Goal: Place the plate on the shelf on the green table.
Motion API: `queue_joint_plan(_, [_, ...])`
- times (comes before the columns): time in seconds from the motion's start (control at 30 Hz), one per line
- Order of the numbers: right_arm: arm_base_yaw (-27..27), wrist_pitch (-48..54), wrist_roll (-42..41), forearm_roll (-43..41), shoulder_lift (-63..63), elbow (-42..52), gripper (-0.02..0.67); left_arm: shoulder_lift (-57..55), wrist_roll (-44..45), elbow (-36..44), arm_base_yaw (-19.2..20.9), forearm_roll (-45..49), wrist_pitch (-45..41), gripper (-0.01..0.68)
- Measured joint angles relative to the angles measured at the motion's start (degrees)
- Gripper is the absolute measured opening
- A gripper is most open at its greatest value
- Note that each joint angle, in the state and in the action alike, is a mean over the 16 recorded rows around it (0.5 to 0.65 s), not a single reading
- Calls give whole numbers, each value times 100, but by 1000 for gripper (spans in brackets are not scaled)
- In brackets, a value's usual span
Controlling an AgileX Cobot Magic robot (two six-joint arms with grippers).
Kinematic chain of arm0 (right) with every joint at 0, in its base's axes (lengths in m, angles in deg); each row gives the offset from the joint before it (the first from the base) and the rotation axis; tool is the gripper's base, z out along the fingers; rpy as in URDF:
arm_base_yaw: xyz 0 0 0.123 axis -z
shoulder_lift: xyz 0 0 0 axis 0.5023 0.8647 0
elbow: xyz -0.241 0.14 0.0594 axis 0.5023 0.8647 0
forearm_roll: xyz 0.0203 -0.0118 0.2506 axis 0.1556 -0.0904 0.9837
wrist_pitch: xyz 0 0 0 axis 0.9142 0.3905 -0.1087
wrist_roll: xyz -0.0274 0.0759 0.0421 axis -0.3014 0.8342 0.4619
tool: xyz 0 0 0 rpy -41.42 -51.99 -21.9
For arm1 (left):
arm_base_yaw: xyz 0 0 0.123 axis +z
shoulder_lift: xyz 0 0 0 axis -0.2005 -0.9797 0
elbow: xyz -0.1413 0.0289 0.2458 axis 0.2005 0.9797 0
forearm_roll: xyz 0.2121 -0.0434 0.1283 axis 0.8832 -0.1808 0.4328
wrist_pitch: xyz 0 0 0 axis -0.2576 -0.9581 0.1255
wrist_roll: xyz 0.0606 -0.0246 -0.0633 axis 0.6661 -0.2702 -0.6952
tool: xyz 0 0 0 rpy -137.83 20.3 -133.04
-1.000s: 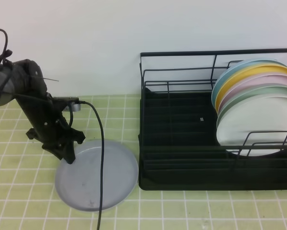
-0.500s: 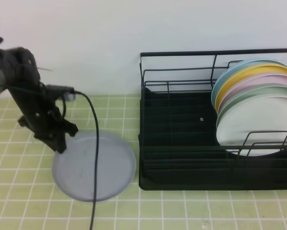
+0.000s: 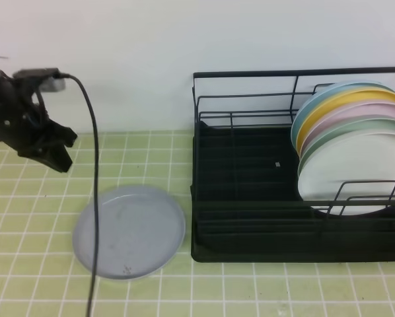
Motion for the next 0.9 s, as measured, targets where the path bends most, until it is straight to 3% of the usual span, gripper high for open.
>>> queue_joint_plan(0.5, [0,-34,-2,0,0,0,-3,-640,-5,-1,-387,135,29,316])
queue_joint_plan(0.63, [0,-34,-3,0,0,0,-3,-790,-61,-1,-466,280,40,338])
queue_joint_plan(0.9, [0,-11,-1,0,0,0,-3,-1006,-170,-1,-502,373,69,316])
